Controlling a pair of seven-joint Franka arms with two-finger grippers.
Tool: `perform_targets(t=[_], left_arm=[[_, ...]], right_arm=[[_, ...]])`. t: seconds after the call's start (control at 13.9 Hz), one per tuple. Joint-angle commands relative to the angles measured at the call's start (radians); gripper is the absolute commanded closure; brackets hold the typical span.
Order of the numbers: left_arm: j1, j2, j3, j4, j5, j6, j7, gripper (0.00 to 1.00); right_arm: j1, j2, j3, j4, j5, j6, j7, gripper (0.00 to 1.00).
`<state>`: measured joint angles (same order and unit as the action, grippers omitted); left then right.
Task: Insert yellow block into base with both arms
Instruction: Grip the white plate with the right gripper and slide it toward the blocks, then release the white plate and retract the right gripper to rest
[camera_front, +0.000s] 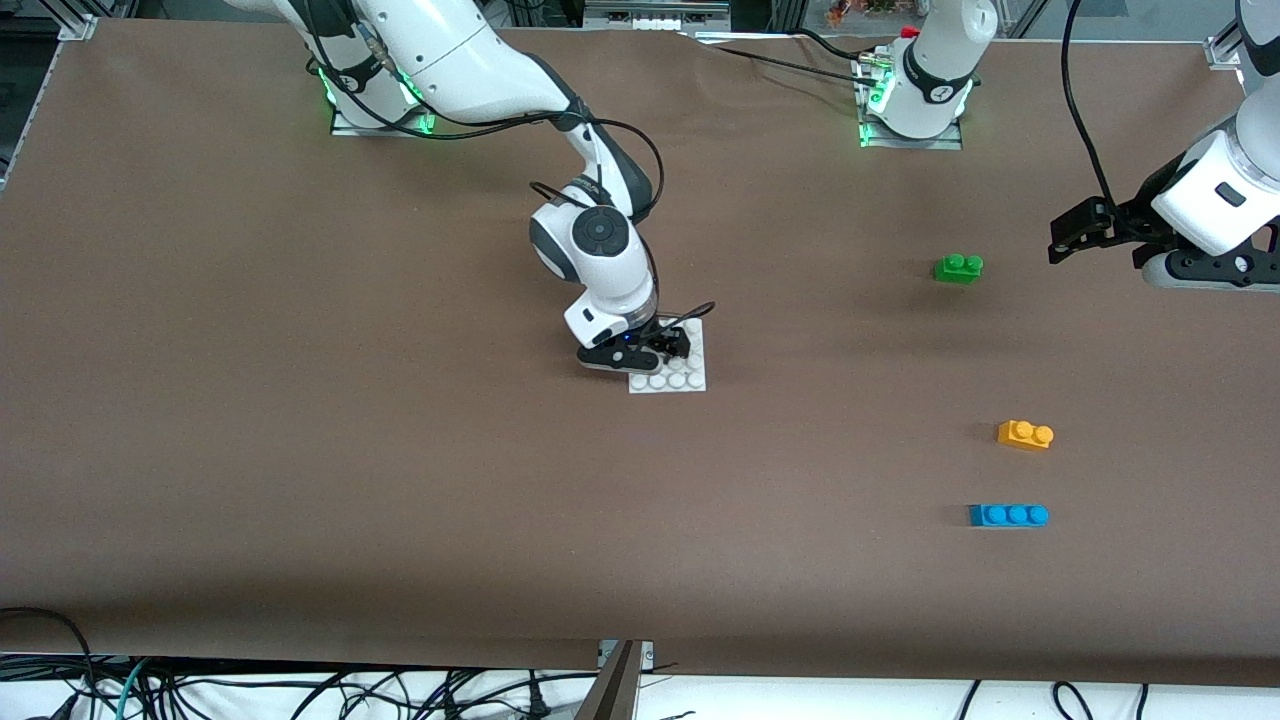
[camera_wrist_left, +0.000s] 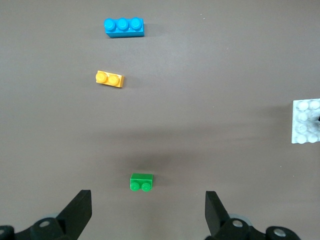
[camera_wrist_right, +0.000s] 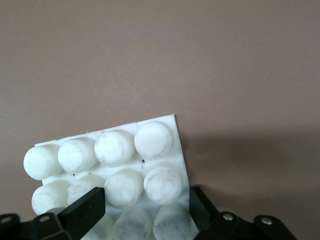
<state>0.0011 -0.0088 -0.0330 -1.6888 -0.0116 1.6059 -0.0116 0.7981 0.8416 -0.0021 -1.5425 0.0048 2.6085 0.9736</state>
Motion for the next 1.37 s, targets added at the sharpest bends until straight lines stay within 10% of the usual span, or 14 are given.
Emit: perform_targets(t=[0.0,0.72,1.29], left_arm=[[0.002,0.006,-0.002,0.023,0.030,-0.020,0.019,0.00],[0.002,0.006,-0.002,0.023,0.028,-0.020,0.019,0.00],[0.003,0.032,0.002,0.023,0.027,-0.020,0.018,0.00]], right_arm=[[0.013,0.048,-0.006,0.045,-0.006,0.001,0.028,0.23],[-0.051,-0.007,-0.010,0.252,0.046,-0.272,-0.013,0.12],[-0.488,-0.542,0.063,-0.087,0.055,-0.623,-0.495,0.01]])
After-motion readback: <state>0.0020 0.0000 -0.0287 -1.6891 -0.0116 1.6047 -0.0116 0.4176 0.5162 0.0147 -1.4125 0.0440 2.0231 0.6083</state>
